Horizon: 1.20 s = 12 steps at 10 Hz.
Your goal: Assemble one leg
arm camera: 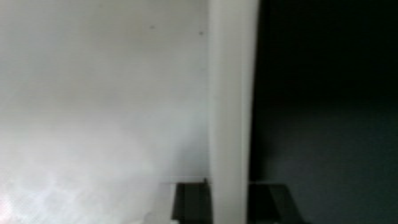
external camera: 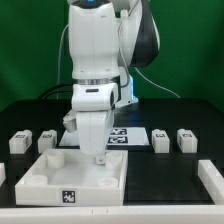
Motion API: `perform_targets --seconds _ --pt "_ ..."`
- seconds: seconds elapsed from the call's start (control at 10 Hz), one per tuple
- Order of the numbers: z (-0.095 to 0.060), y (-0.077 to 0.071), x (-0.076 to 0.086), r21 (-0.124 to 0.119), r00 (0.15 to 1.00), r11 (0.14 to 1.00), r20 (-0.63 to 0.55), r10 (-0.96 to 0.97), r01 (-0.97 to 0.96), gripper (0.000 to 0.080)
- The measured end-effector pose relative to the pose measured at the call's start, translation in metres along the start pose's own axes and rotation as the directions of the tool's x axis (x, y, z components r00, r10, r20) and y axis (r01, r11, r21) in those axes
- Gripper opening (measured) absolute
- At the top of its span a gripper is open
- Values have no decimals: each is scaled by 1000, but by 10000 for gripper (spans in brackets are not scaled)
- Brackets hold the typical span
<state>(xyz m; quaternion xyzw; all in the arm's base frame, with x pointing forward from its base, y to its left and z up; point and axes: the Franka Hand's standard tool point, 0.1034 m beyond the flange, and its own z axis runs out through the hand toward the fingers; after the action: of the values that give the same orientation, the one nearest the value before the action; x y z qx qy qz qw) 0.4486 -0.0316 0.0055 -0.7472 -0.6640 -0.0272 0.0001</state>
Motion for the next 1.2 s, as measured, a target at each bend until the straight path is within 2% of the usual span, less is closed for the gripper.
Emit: perform_targets --seconds 0.2,0.3,0.5,0.6,0.8,0.9,1.0,1.2 --pt "0 1 0 0 1000 1000 0 -8 8 61" --pt "-2 9 5 -3 998 998 0 -58 58 61" --pt "2 27 37 -22 995 995 -21 -96 96 61" --pt "3 33 53 -3 993 994 -30 -114 114 61" --pt "5 33 75 82 996 993 -28 -81 84 62" --pt "5 32 84 111 997 991 -25 -78 80 62" --pt "5 31 91 117 997 990 -24 -75 78 64" --pt "4 30 104 115 997 990 -31 -76 79 65"
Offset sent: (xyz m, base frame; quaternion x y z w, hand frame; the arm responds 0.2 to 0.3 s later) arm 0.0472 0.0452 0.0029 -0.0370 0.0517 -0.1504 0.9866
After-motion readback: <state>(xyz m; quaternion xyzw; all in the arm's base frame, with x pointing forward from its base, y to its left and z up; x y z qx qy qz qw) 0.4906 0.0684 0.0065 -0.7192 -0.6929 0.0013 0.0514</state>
